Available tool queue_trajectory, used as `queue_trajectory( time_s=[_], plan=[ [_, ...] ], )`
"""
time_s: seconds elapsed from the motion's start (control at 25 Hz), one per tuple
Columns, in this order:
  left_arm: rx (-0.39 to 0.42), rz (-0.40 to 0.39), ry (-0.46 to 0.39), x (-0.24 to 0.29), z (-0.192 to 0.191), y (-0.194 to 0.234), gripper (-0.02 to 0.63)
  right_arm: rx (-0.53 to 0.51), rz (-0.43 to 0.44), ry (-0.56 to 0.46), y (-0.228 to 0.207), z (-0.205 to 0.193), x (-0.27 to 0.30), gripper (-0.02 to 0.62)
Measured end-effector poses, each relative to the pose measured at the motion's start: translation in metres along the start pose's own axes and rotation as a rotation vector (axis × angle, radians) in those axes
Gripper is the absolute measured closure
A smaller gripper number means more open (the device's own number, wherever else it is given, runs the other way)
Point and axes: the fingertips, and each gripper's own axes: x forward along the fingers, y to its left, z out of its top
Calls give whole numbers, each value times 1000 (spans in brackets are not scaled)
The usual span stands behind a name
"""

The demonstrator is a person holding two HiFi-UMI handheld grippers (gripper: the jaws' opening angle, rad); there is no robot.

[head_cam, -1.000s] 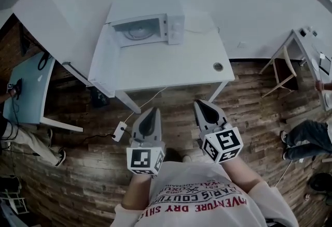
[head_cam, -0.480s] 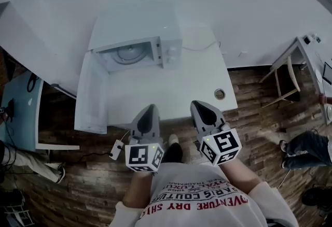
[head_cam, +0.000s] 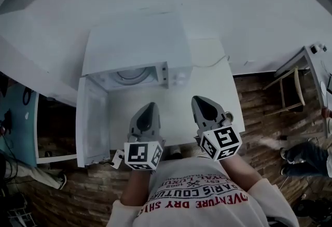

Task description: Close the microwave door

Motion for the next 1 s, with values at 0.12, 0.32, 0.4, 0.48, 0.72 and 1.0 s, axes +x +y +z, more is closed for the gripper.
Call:
queue_trajectory(
  time_s=[0.12,0.32,0.4,0.48,0.72,1.0],
  plan=[
    [-1,9,12,12,-1,9,600,-25,19,1,-3,10,22,583],
    [1,80,18,22,3,27,600,-78,54,16,-11,24,65,583],
    [0,129,15,19,4,36,600,-111,60,32,-13,26,82,583],
    [-2,184,14,13,4,44,600,-128,55,51,-16,24,96,583],
    [-16,384,19,-10,0,68,600,-114,43,113,-16,13,132,583],
    [-46,553,15,-60,-11,77,600,-137,73,123,-18,10,139,583]
  ],
)
